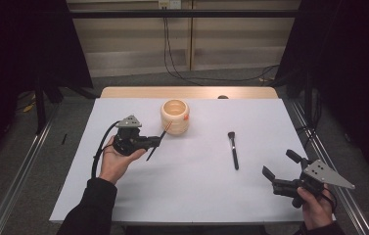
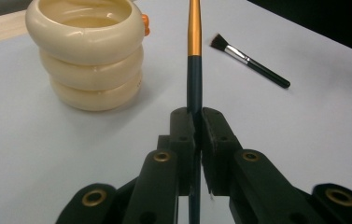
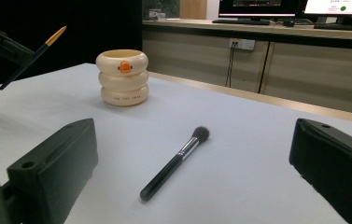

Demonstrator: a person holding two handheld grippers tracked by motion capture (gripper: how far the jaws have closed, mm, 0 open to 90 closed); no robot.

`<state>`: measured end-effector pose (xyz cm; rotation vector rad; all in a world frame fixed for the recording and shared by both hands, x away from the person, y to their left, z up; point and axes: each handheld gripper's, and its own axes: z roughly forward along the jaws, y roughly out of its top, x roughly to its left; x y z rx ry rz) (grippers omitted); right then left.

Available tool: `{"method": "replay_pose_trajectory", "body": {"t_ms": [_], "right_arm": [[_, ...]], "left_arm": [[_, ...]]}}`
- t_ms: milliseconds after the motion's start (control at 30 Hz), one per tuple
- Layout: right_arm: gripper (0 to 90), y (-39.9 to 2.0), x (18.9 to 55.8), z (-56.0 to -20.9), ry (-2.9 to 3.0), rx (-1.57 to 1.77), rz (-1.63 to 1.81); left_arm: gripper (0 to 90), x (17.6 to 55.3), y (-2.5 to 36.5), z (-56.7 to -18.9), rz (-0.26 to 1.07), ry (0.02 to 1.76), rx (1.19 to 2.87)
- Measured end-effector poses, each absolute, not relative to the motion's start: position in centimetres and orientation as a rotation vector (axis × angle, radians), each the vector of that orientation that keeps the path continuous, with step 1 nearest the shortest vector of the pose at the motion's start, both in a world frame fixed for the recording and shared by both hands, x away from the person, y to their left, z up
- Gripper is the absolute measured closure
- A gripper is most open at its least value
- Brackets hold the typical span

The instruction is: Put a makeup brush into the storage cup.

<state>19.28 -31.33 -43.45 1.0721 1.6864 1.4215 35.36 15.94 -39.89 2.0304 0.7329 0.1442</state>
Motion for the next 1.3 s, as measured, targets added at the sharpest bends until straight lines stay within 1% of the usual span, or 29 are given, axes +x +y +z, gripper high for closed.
{"method": "replay_pose_trajectory", "body": {"t_ms": [433, 633, 733, 767, 1067, 1267, 1300], "right_arm": [[0.4, -31.3, 19.3, -43.4, 1.693, 1.063, 1.427], [0.4, -31.3, 19.3, -43.4, 1.688, 1.066, 1.427], [0.4, -31.3, 19.3, -43.4, 1.69, 1.062, 1.428], [0.4, -31.3, 19.3, -43.4, 1.691, 1.065, 1.43], [0.4, -31.3, 19.3, -43.5, 1.69, 1.068, 1.432], [0.1, -31.2, 19.3, -43.5, 1.701, 1.063, 1.444], [0.1, -31.2, 19.3, -43.5, 1.702, 1.065, 1.447]], "left_arm": [[83.9, 34.5, 16.5, -39.2, 0.19, 0.713, 1.873], [83.9, 33.9, 16.9, -38.8, 0.232, 0.718, 1.783], [83.9, 33.8, 17.2, -38.8, 0.22, 0.735, 1.714], [83.9, 33.7, 17.3, -38.7, 0.237, 0.726, 1.705], [83.9, 33.3, 17.7, -38.3, 0.29, 0.701, 1.682], [84.0, 33.2, 17.6, -38.3, 0.269, 0.671, 1.679], [84.0, 33.0, 17.5, -38.2, 0.288, 0.693, 1.684]]}}
